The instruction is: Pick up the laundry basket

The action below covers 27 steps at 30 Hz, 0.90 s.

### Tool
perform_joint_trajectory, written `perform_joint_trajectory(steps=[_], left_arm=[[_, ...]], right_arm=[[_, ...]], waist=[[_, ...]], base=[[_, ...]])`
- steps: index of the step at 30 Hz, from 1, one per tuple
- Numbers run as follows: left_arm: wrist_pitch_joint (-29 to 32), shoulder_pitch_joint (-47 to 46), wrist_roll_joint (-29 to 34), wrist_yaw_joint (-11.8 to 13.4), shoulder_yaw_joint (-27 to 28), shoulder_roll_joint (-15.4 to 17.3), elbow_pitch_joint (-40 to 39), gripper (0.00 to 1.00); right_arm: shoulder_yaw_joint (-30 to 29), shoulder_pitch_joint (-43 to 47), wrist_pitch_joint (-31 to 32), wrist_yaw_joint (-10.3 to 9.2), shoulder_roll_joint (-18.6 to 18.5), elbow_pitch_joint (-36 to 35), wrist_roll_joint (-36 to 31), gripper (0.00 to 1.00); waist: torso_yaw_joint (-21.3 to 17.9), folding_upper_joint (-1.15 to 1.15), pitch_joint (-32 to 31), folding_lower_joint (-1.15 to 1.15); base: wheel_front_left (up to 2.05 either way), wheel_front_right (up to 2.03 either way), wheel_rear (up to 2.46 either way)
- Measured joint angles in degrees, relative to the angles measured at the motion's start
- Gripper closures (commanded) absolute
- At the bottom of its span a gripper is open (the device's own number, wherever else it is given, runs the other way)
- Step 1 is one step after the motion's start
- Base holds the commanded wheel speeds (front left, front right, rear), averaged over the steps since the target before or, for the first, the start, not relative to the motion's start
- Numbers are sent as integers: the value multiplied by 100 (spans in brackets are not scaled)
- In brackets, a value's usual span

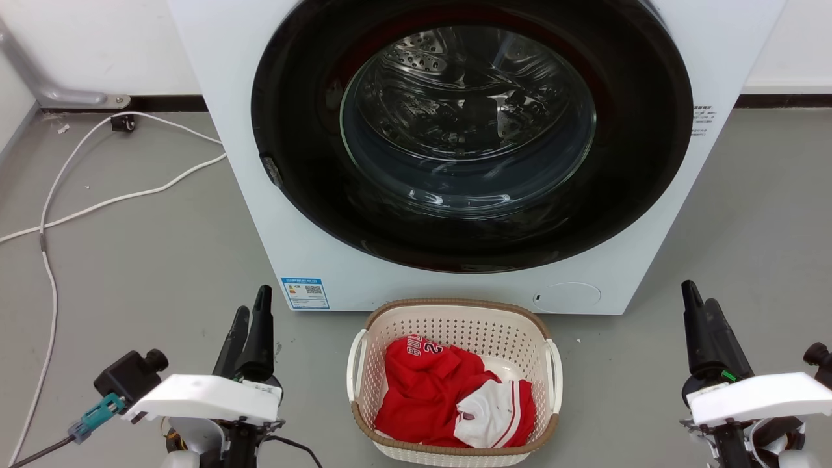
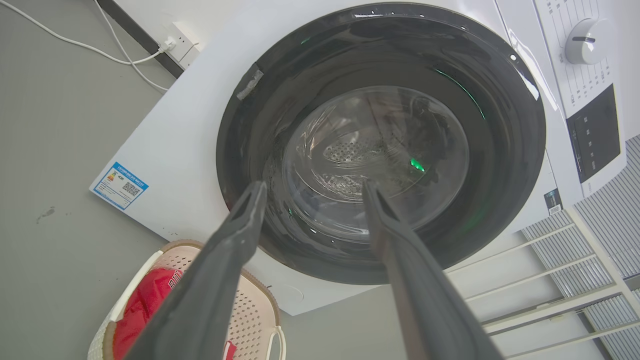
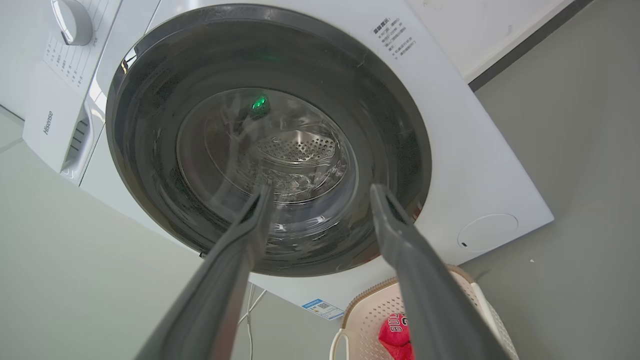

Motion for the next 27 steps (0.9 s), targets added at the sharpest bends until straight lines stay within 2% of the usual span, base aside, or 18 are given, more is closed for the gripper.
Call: perform_joint_trajectory(steps=[10,27], left_arm=[[-180,-24,1005,103,-143,11,-69,0],[-469,-116,2275,294,-360,60,-149,0]], right_arm=[[101,59,-134,0,1,-186,-1039,0],[170,138,-174,1,3,-433,-2518,0]], waist=[[-5,0,14,0],[-27,0,28,0]], base=[[0,0,0],[0,0,0]])
